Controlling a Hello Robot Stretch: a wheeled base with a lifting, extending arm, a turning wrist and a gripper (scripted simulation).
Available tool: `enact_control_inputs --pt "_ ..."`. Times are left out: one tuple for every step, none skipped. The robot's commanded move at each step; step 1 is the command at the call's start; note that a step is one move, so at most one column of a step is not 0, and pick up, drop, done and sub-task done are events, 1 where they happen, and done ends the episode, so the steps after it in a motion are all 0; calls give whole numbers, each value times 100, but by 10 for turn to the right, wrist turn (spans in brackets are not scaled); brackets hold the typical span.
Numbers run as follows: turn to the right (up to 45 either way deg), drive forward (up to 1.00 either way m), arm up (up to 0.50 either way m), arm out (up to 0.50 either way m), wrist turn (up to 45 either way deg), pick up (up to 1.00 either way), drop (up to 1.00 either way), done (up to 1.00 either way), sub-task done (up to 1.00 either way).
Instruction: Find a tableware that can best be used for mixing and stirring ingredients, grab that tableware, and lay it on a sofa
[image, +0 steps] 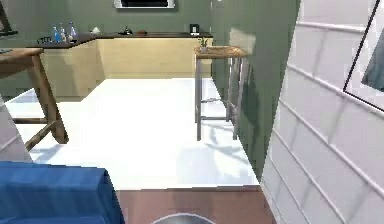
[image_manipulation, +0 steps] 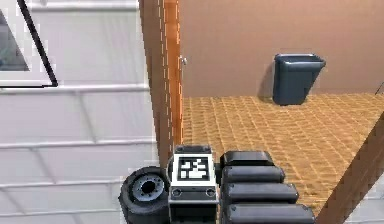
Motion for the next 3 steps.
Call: enact_control_inputs --pt "450 0 0 0 0 0 0 0 0" --pt "390 0 0 0 0 0 0 0 0" --pt "450 0 0 0 0 0 0 0 0"
